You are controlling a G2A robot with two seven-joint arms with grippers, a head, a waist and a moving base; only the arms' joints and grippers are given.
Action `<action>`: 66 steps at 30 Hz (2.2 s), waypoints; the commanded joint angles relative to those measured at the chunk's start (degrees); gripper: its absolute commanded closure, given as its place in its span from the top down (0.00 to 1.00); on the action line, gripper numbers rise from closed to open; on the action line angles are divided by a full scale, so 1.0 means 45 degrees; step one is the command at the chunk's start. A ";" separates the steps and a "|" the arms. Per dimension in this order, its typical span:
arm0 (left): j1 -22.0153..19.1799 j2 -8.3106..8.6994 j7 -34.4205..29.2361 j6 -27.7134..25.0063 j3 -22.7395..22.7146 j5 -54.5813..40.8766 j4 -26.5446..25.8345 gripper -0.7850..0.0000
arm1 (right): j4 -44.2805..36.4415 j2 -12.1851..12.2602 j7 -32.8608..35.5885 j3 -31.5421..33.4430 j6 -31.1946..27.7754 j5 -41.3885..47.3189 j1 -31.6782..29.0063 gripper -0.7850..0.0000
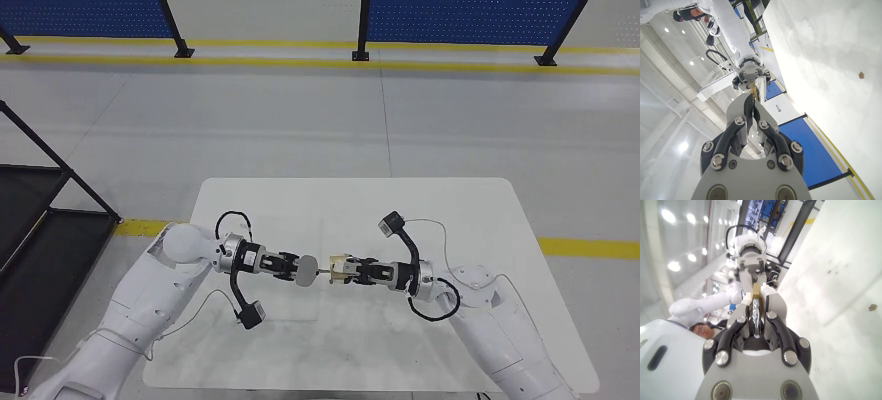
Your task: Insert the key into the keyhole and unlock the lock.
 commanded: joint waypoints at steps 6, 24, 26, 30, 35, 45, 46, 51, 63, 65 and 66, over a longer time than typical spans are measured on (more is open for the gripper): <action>0.0081 0.0070 -0.0206 0.0209 -0.0092 -0.0137 -0.0012 0.00 | 0.0043 -0.0006 -0.0038 -0.0038 -0.0078 0.0159 0.0032 0.00; 0.0620 0.0191 -0.1808 0.0761 -0.0315 0.0042 -0.0520 0.00 | -0.0023 -0.0050 -0.1405 0.0123 -0.0443 0.0471 -0.0316 0.00; 0.0654 0.0208 -0.1816 0.0769 -0.0333 0.0038 -0.0550 0.00 | -0.0019 -0.0056 -0.1451 0.0098 -0.0426 0.0428 -0.0315 0.00; 0.0672 0.0228 -0.1868 0.0750 -0.0325 -0.0024 -0.0559 0.00 | -0.0017 -0.0068 -0.1533 0.0066 -0.0467 0.0373 -0.0321 0.00; 0.0618 0.0235 -0.1830 0.0765 -0.0240 -0.0135 -0.0505 0.00 | -0.0036 -0.0081 -0.1578 0.0029 -0.0538 0.0388 -0.0350 0.00; 0.0488 0.0249 -0.1757 0.0735 -0.0049 -0.0159 -0.0436 0.00 | -0.0074 -0.0088 -0.1516 -0.0008 -0.0619 0.0393 -0.0378 0.00; 0.0475 0.0253 -0.1765 0.0728 -0.0040 -0.0142 -0.0428 0.00 | -0.0088 -0.0089 -0.1512 -0.0008 -0.0645 0.0386 -0.0379 0.00; 0.0451 0.0266 -0.1743 0.0704 0.0031 -0.0147 -0.0432 0.00 | -0.0098 -0.0087 -0.1504 -0.0007 -0.0675 0.0346 -0.0392 0.00; 0.0316 0.0286 -0.1674 0.0628 0.0230 -0.0173 -0.0367 0.00 | -0.0125 -0.0085 -0.1377 -0.0056 -0.0605 0.0211 -0.0337 0.00; 0.0301 0.0291 -0.1666 0.0611 0.0261 -0.0168 -0.0353 0.00 | -0.0130 -0.0084 -0.1360 -0.0072 -0.0583 0.0157 -0.0321 0.00; 0.0289 0.0292 -0.1669 0.0606 0.0273 -0.0170 -0.0348 0.00 | -0.0135 -0.0085 -0.1351 -0.0082 -0.0566 0.0135 -0.0315 0.00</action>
